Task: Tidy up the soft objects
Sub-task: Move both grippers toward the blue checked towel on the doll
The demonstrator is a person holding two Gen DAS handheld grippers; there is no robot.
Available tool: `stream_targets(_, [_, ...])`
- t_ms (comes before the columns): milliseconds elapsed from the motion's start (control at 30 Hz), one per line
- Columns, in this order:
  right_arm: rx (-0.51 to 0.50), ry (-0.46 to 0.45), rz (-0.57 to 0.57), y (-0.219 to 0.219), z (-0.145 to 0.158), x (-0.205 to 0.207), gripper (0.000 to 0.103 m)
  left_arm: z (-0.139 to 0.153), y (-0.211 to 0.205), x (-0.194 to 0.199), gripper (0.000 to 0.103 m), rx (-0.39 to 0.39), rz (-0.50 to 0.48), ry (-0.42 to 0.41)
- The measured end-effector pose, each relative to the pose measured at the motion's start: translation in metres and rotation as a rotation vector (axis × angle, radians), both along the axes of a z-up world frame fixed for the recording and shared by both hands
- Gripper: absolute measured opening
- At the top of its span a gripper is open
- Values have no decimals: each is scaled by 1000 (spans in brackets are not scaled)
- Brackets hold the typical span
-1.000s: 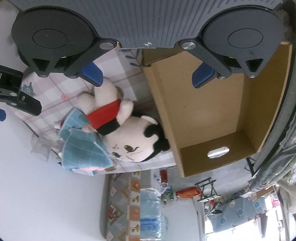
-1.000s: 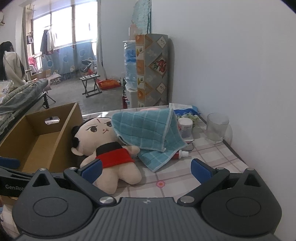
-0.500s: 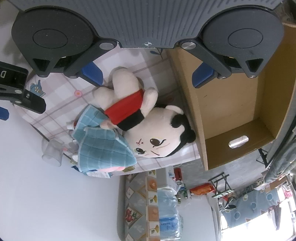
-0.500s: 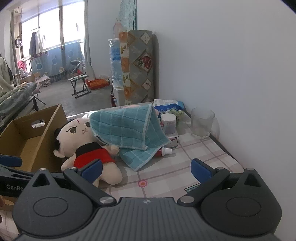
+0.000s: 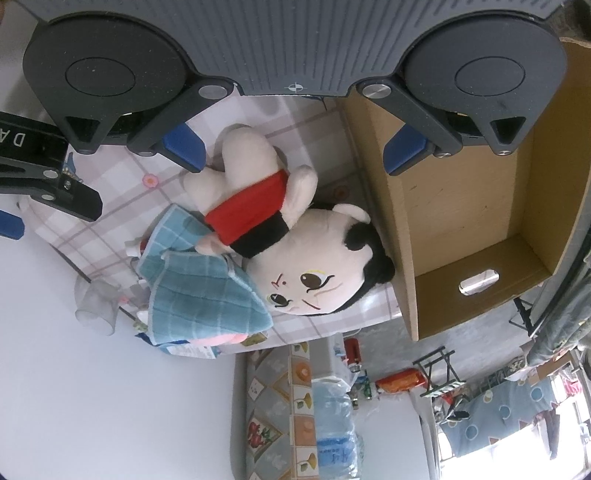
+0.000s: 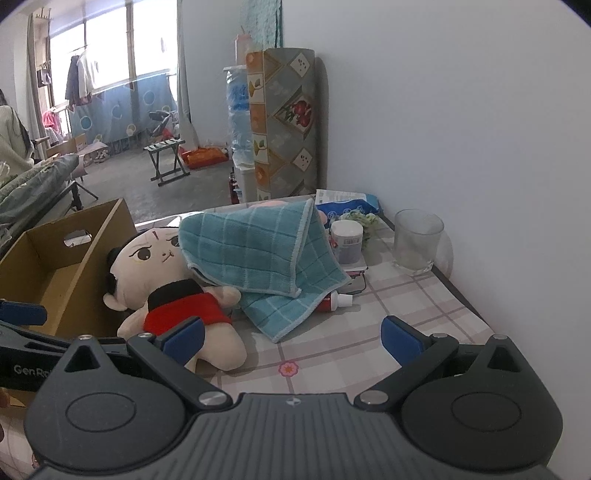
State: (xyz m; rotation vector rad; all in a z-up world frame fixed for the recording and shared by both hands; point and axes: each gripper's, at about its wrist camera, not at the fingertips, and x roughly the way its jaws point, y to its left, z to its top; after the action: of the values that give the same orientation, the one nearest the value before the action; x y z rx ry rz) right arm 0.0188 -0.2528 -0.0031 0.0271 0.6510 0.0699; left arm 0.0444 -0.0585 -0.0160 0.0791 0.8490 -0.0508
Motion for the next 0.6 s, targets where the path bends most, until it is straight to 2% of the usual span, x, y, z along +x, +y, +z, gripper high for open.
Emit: stream_targets(600, [-5, -7, 9, 1, 1, -2, 61, 2, 4, 1, 103, 0, 8, -4])
